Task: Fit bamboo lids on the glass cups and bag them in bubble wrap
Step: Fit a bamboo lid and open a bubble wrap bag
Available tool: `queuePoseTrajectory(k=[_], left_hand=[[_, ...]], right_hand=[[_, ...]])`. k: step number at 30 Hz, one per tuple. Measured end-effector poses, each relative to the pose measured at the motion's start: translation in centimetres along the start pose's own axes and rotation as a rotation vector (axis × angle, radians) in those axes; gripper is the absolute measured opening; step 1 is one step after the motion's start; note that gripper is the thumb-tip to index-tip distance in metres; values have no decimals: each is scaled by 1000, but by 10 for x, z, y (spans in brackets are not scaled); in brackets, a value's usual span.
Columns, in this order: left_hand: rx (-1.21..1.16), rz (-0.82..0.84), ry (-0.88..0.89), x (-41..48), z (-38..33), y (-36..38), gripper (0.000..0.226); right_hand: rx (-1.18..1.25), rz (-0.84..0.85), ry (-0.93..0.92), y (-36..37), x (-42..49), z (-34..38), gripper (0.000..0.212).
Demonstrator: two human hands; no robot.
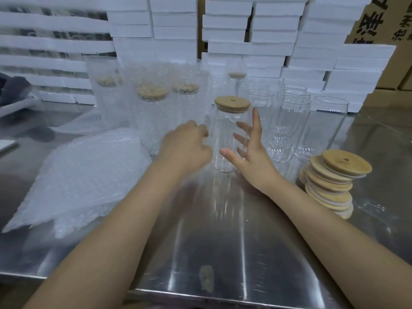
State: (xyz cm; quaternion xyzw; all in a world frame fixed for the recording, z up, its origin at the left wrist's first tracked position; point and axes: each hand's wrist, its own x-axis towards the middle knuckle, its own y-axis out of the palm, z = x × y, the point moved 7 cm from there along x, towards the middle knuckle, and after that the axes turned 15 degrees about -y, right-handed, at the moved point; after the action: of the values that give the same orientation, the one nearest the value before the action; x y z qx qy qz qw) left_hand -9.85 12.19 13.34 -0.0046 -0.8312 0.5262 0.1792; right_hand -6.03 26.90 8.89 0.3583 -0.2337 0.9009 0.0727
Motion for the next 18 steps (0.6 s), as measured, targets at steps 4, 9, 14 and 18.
queuePoseTrajectory(k=[4,9,14,18], left_hand=[[-70,-346,-245,5,37,-58,23],[332,-6,-667,19,113,-52,37],[433,326,-653,19,130,-20,38],[265,115,-596,24,121,-38,12]], right_hand=[[-51,-8,32,6,1,-6,104],[-45,54,104,8,-1,-16,100],[-69,79,107,12,-2,-20,98],[-74,88,106,14,-2,-22,99]])
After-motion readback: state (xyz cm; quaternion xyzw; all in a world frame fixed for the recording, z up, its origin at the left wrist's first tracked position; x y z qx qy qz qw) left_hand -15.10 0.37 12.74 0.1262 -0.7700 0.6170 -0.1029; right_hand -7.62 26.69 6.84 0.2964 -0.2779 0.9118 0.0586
